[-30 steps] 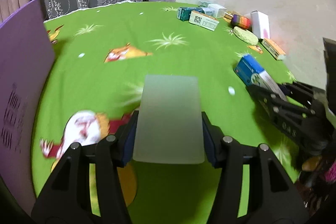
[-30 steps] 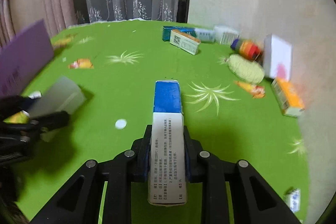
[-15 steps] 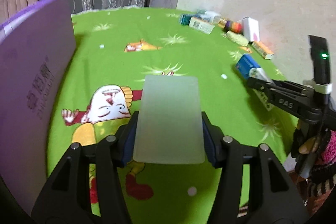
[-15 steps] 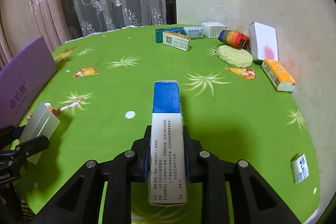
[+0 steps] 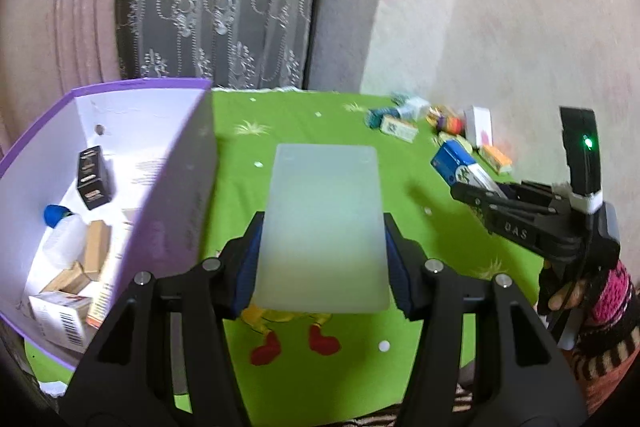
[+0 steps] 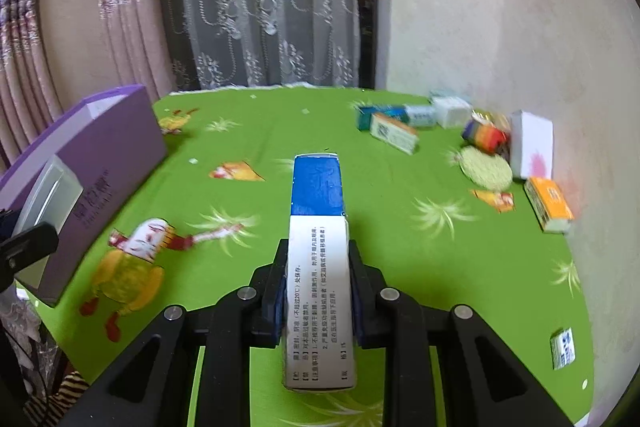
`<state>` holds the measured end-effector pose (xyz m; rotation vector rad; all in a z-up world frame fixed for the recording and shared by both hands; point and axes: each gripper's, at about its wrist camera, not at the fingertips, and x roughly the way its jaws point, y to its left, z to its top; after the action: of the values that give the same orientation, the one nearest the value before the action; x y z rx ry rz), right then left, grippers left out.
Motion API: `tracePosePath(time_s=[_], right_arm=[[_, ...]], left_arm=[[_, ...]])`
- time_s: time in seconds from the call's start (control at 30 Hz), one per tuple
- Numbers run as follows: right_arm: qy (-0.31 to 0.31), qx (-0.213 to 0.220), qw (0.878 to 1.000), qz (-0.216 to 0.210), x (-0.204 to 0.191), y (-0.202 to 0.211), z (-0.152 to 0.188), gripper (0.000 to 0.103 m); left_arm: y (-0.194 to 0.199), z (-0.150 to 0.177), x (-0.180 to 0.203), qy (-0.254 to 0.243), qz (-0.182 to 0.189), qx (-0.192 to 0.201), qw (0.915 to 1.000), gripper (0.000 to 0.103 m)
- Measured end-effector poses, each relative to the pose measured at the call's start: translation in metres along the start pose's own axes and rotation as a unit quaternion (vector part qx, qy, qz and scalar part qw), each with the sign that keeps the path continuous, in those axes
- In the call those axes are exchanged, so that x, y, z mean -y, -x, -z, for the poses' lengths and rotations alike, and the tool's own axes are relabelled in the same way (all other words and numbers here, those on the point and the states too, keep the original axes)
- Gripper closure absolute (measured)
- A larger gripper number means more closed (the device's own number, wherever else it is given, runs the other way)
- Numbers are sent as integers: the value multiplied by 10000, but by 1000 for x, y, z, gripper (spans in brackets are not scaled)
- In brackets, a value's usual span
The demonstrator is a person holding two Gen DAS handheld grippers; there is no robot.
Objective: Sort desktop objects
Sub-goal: 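Carry the clear box and blue-white box into the purple box and release both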
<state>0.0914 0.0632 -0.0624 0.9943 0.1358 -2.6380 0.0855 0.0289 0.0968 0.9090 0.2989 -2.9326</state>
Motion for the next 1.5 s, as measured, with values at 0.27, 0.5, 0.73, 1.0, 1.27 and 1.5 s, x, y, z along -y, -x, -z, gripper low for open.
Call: tracePosePath(time_s=[0.27, 0.5, 0.73, 1.0, 1.27, 1.5], right_arm=[[458, 328, 9982, -216, -44, 20, -33, 78], [973, 520, 9929, -436, -94, 28, -60, 78], [1490, 681, 9843, -651, -150, 32, -90, 78], [2156, 930, 9680, -883, -220, 29, -118, 78], [2691, 1087, 9512, -1048, -278, 10, -142, 78], [2580, 893, 9522, -1372, -302, -15, -163, 71]], left_arm=[[29, -14, -30, 302, -99, 340, 9989, 46], [44, -20, -58, 574, -309, 595, 9961, 45], [57, -23, -81, 798, -570, 843, 9916, 46], [63, -22, -117, 1116, -848, 990, 9852, 46], [68, -19, -153, 1464, -1147, 1007, 9774, 46], [67, -12, -175, 1789, -1561, 949, 9668, 8]])
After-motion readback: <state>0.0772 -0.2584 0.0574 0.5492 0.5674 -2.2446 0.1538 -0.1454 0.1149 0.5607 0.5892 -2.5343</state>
